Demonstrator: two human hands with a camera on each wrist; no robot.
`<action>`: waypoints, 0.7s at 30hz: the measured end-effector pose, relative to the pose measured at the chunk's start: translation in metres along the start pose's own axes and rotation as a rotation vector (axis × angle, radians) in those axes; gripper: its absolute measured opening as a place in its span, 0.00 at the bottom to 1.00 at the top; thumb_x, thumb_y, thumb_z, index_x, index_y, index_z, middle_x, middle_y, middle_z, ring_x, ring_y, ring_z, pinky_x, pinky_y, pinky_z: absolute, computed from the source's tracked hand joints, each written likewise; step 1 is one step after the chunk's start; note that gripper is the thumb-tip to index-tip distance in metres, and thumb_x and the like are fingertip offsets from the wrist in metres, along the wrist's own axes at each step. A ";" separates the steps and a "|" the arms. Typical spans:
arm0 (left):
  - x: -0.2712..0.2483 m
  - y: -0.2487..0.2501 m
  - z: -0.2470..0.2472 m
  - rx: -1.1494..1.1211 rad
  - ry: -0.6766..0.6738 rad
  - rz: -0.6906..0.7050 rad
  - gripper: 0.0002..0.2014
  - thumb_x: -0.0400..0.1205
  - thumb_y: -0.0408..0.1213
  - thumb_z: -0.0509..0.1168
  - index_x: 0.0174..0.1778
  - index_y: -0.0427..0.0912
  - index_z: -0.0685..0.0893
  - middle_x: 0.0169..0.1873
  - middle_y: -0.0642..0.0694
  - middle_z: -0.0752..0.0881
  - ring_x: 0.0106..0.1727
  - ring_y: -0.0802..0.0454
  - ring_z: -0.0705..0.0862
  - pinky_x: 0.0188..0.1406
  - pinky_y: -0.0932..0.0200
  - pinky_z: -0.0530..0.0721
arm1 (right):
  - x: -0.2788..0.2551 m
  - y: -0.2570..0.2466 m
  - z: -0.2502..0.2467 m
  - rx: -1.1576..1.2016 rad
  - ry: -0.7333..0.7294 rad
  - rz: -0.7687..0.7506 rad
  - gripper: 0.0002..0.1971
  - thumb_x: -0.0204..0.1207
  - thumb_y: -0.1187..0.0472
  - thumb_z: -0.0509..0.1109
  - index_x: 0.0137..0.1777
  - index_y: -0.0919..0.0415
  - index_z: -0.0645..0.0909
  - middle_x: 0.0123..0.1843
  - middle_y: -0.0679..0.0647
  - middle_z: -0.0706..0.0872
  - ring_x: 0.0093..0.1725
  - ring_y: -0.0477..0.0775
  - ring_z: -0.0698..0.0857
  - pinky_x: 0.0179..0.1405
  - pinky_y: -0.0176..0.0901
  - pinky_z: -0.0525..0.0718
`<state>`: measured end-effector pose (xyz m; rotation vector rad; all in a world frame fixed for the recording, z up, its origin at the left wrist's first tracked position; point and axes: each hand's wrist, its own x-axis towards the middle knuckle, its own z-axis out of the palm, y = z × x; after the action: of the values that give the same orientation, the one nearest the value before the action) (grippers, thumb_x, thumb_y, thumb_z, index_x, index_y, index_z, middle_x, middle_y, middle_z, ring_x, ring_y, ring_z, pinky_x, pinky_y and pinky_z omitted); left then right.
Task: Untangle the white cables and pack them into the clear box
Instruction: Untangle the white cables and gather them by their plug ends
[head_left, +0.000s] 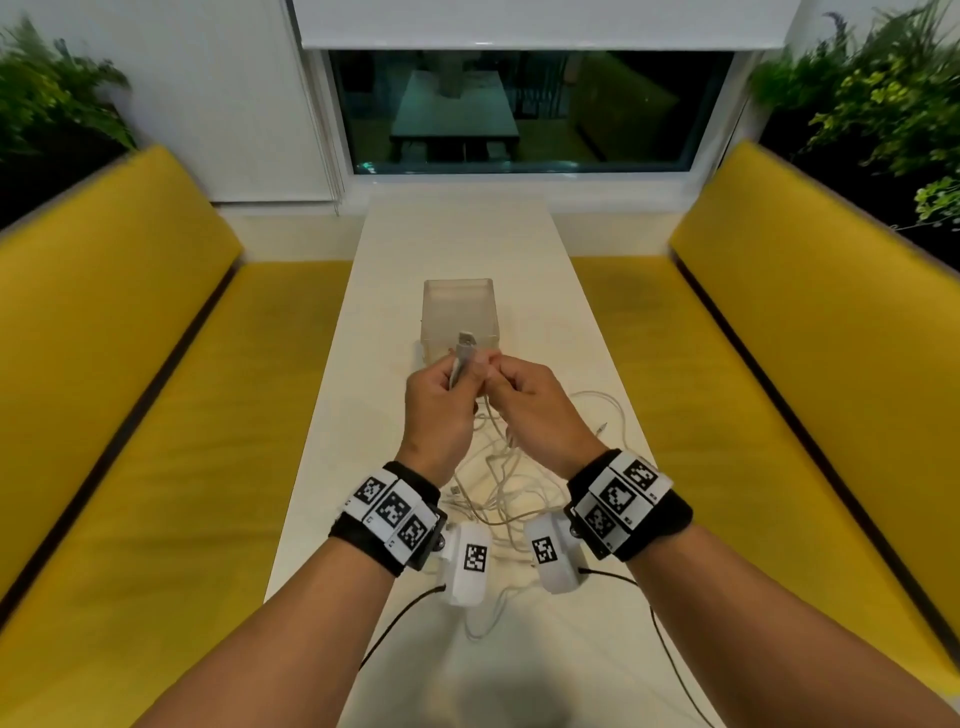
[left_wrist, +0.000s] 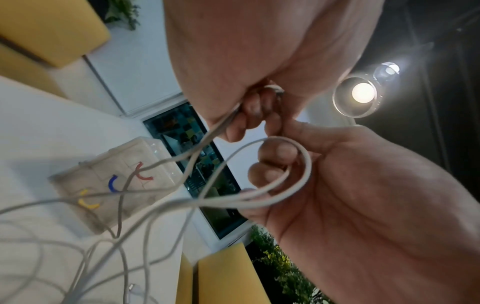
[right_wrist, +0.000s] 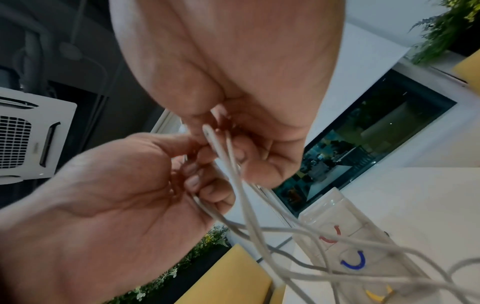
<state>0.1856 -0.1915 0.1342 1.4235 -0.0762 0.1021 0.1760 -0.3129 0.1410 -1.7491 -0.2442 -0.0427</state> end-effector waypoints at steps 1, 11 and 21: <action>0.003 -0.001 -0.001 -0.016 0.036 -0.005 0.11 0.89 0.37 0.64 0.49 0.37 0.91 0.40 0.38 0.91 0.40 0.52 0.88 0.39 0.61 0.84 | 0.002 0.001 0.001 0.005 -0.038 -0.003 0.14 0.89 0.64 0.61 0.48 0.69 0.86 0.49 0.46 0.92 0.48 0.46 0.89 0.51 0.38 0.85; 0.024 0.025 -0.033 -0.277 0.262 -0.044 0.21 0.91 0.50 0.57 0.33 0.46 0.75 0.24 0.51 0.75 0.25 0.57 0.70 0.24 0.61 0.67 | -0.029 0.051 -0.016 0.152 -0.229 0.279 0.13 0.87 0.60 0.66 0.40 0.63 0.82 0.26 0.56 0.72 0.25 0.54 0.72 0.30 0.44 0.68; 0.036 0.059 -0.075 -0.433 0.345 0.008 0.21 0.91 0.55 0.54 0.35 0.49 0.72 0.24 0.52 0.63 0.24 0.55 0.59 0.19 0.61 0.61 | -0.052 0.106 -0.052 -0.293 -0.226 0.624 0.08 0.81 0.66 0.69 0.42 0.58 0.87 0.39 0.47 0.87 0.36 0.43 0.80 0.32 0.30 0.75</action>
<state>0.2134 -0.1081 0.1857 0.9574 0.1727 0.3173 0.1505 -0.3897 0.0398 -2.0545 0.1611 0.5994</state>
